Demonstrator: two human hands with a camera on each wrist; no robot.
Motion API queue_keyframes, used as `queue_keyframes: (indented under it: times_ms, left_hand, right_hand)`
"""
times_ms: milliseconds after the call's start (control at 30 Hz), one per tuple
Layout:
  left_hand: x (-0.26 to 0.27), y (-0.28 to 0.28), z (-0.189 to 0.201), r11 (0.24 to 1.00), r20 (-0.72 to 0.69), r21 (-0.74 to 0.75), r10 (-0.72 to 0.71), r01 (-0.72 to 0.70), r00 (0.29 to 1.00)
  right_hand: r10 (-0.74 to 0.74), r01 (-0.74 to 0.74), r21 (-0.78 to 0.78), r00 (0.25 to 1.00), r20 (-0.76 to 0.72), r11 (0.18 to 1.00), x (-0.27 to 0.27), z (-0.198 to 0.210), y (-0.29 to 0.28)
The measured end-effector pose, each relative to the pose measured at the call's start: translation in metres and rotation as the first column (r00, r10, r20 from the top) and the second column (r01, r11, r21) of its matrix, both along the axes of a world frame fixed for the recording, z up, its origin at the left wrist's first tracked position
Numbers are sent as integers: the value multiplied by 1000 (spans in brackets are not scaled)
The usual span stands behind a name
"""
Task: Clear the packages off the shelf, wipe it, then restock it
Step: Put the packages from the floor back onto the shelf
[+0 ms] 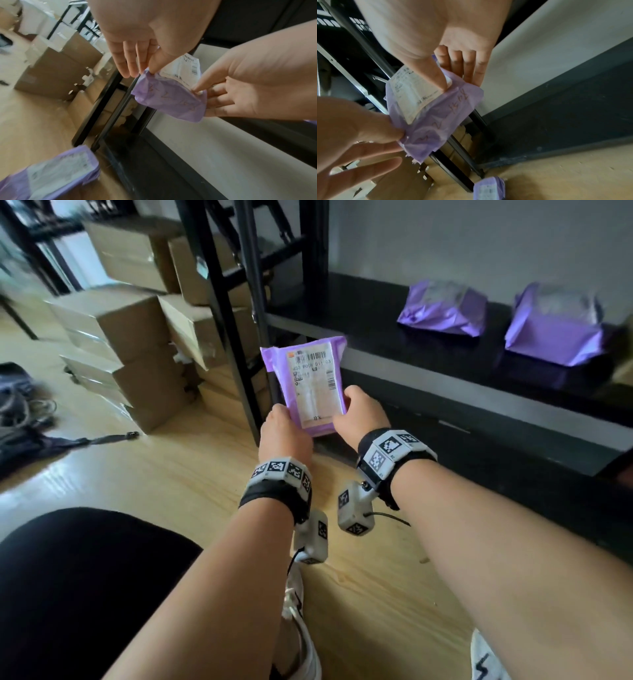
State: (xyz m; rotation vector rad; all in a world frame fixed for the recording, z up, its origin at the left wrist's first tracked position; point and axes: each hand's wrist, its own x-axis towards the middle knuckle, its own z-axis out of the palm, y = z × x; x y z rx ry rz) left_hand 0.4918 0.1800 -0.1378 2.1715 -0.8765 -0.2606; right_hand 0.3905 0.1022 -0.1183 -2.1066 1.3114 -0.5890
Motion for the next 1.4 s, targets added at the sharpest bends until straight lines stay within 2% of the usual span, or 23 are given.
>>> queue_keyframes:
  times_ms: [133, 367, 567, 900, 1067, 1233, 1400]
  left_hand:
    - [3, -22, 40, 995, 138, -53, -79, 87, 987]
    - [10, -78, 98, 990, 153, -35, -132, 139, 979]
    - [17, -135, 124, 985, 158, -15, -170, 174, 973]
    - [25, -200, 133, 969, 106, -126, -199, 212, 974]
    - [24, -220, 131, 970, 66, -69, -230, 235, 971]
    - [31, -217, 124, 966, 7, -8, -259, 259, 966]
    - [38, -198, 123, 965, 38, 3, -261, 261, 965]
  right_hand:
    - [-56, 64, -78, 994, 98, 995, 5, 35, -21]
    - [-118, 140, -209, 986, 115, 968, 5, 79, -71]
    - [-146, 172, -221, 981, 132, 960, 11, 99, -119]
    - [-191, 208, -136, 974, 123, 969, 25, 114, -181]
    - [-199, 204, -81, 978, 58, 976, 26, 111, -190]
    - [-170, 169, -51, 985, -6, 984, 28, 103, -186]
    - [-209, 208, -91, 978, 3, 974, 32, 101, -176]
